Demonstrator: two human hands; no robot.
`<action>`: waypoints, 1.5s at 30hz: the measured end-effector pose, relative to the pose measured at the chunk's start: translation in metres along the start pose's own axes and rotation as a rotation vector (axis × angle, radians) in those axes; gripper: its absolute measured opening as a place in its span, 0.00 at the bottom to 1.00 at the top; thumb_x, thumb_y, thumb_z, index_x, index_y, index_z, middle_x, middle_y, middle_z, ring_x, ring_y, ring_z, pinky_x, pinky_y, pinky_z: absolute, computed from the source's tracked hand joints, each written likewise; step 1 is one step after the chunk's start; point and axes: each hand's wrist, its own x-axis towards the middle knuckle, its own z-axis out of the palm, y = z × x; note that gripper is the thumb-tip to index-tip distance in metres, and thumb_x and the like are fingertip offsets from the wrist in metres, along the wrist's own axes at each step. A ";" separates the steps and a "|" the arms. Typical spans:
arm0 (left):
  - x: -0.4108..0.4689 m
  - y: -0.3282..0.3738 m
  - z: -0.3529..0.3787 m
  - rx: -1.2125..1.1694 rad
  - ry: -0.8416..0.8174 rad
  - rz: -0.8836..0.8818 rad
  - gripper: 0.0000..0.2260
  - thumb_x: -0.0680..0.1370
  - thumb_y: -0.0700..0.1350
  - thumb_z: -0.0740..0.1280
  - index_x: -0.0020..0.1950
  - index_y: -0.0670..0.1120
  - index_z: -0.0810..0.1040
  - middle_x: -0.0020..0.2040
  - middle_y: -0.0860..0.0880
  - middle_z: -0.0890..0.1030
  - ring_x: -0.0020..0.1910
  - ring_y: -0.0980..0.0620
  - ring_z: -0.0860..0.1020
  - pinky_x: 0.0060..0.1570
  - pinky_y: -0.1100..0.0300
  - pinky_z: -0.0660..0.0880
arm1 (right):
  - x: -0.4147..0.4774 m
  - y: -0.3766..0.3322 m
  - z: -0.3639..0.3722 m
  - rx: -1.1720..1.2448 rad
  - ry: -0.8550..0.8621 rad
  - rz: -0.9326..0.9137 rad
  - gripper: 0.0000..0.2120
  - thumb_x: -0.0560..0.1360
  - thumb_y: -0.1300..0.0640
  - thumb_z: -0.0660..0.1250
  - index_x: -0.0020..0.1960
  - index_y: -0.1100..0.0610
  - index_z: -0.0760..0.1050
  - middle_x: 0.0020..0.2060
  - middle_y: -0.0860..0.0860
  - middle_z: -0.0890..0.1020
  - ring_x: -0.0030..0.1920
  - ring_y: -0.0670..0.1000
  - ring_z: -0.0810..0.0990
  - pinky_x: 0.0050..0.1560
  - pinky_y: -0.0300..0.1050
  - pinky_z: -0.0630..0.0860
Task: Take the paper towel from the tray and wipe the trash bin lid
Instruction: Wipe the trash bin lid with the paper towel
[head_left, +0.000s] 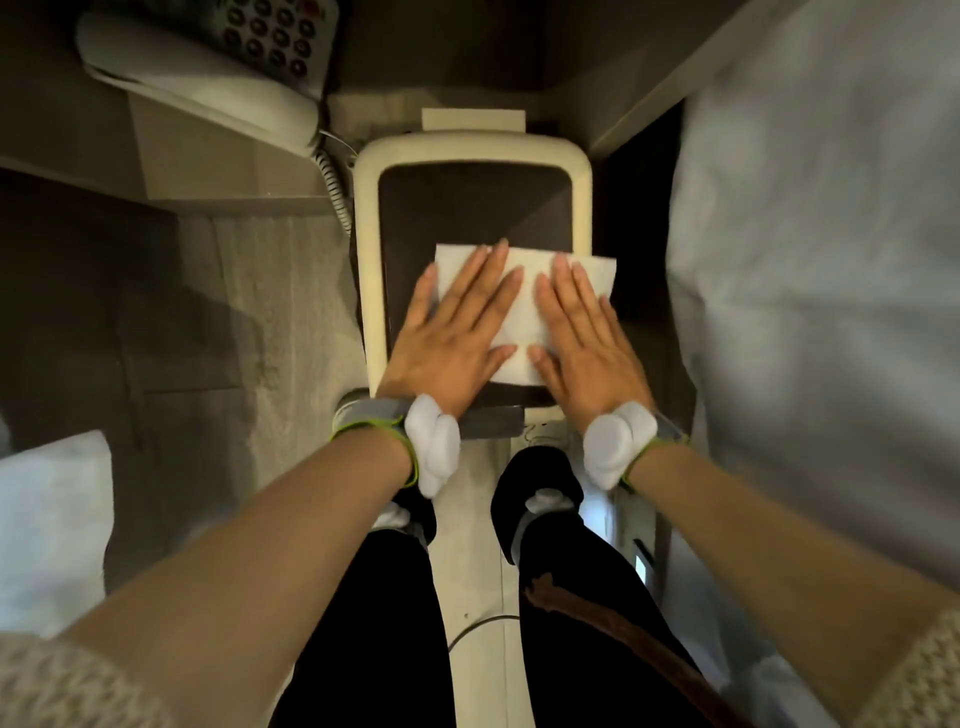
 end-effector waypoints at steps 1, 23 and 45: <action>-0.010 0.002 0.003 0.018 -0.012 0.003 0.29 0.77 0.53 0.54 0.74 0.46 0.48 0.77 0.46 0.52 0.75 0.48 0.51 0.72 0.43 0.49 | -0.010 -0.004 0.007 0.006 -0.019 0.008 0.29 0.77 0.54 0.55 0.72 0.52 0.42 0.73 0.49 0.44 0.71 0.47 0.38 0.71 0.47 0.42; 0.000 -0.003 -0.001 -0.061 -0.005 -0.020 0.29 0.78 0.52 0.54 0.74 0.49 0.42 0.77 0.49 0.43 0.73 0.53 0.37 0.72 0.43 0.40 | 0.004 -0.002 -0.001 -0.018 -0.007 -0.015 0.28 0.77 0.54 0.55 0.72 0.54 0.44 0.75 0.52 0.47 0.72 0.46 0.40 0.72 0.47 0.43; 0.024 -0.031 -0.022 -0.049 0.029 -0.110 0.28 0.79 0.52 0.54 0.74 0.49 0.43 0.77 0.47 0.44 0.76 0.50 0.43 0.72 0.41 0.40 | 0.055 -0.012 -0.017 -0.040 0.045 -0.094 0.27 0.77 0.53 0.54 0.72 0.55 0.46 0.75 0.54 0.50 0.74 0.50 0.45 0.72 0.49 0.42</action>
